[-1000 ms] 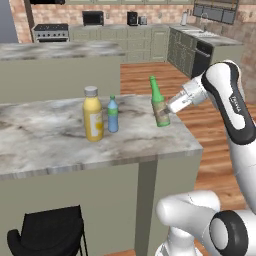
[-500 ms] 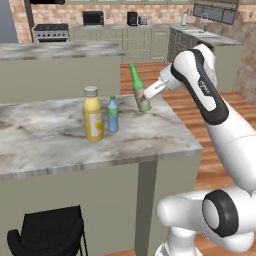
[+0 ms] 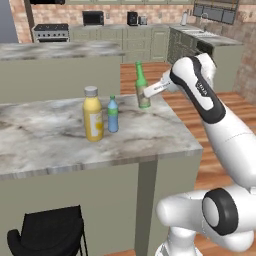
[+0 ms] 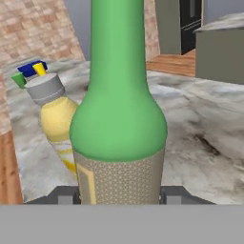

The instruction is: Place the drinks on the dining counter in a tight cluster.

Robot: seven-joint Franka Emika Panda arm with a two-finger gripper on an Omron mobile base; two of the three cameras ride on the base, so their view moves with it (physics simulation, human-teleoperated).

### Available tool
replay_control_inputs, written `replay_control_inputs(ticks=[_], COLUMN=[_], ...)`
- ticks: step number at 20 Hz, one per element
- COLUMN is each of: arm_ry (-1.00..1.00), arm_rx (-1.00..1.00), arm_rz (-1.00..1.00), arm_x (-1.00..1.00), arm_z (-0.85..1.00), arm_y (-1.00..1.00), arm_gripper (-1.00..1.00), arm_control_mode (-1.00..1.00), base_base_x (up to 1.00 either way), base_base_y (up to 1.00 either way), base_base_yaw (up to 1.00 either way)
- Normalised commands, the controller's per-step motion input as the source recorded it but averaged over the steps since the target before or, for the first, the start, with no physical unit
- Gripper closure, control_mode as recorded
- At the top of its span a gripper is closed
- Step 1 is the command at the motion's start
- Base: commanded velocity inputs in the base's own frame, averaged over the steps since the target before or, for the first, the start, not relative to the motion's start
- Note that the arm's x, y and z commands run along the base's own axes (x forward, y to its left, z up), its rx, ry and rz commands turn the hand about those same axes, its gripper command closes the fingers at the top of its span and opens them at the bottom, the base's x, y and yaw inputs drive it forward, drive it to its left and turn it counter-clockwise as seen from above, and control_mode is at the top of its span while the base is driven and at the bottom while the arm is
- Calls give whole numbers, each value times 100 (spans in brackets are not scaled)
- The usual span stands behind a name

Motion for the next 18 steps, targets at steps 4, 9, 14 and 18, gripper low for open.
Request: replay_control_inputs(ticks=[4, 9, 14, 18], arm_ry=[-2, 0, 0, -7], arm_rx=[10, 13, 16, 9], arm_rz=[-1, 21, 36, 38], arm_x=[47, 62, 33, 17], arm_z=[0, -8, -29, -17], arm_y=[-6, 0, 0, 0], arm_gripper=[100, 100, 100, 100], arm_control_mode=[-100, -100, -100, -100], base_base_x=[0, 0, 0, 0], base_base_y=[0, 0, 0, 0], base_base_yaw=[0, 0, 0, 0])
